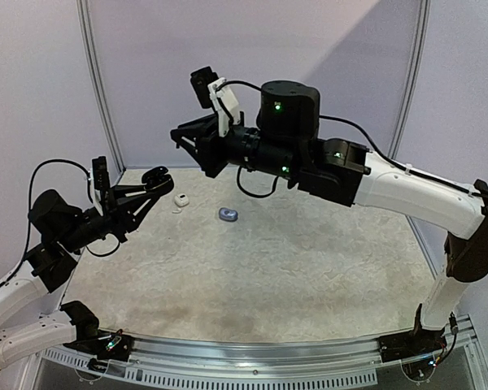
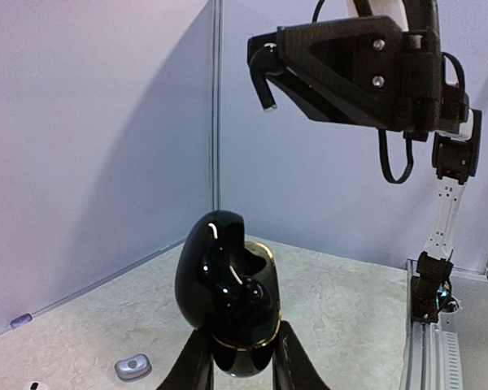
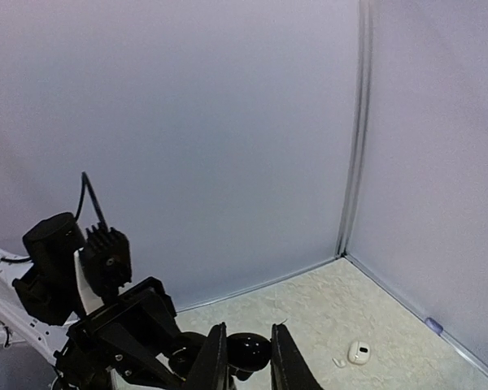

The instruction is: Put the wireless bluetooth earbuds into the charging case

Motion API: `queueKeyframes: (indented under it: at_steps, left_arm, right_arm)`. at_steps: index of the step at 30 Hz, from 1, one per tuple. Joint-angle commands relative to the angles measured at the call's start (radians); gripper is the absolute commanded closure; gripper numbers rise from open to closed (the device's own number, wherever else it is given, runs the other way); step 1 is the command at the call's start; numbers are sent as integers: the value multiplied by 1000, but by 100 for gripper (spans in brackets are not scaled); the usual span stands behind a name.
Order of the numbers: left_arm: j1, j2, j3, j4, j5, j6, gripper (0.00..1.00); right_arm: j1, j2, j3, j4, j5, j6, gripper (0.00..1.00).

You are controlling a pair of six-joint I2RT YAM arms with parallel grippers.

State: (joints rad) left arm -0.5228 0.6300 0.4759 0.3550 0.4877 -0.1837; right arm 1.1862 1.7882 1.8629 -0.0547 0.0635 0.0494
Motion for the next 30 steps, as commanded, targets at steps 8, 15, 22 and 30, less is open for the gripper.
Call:
queueKeyframes:
  at_steps: [8,15,22,30]
  left_arm:
    - [0,17,32,36,3,25,100]
    - [0,19,36,51,28,-35,100]
    - [0,20,37,53,43,-45,100]
    - [0,22,41,54,51,-54,100]
  right_arm:
    - [25,58,-47,144,-218,-158,100]
    - [25,81,-50,124,-204,-216,100]
    - [24,89,-53,97,-184,-264,100]
    - [24,89,-59,70,-126,-306,100]
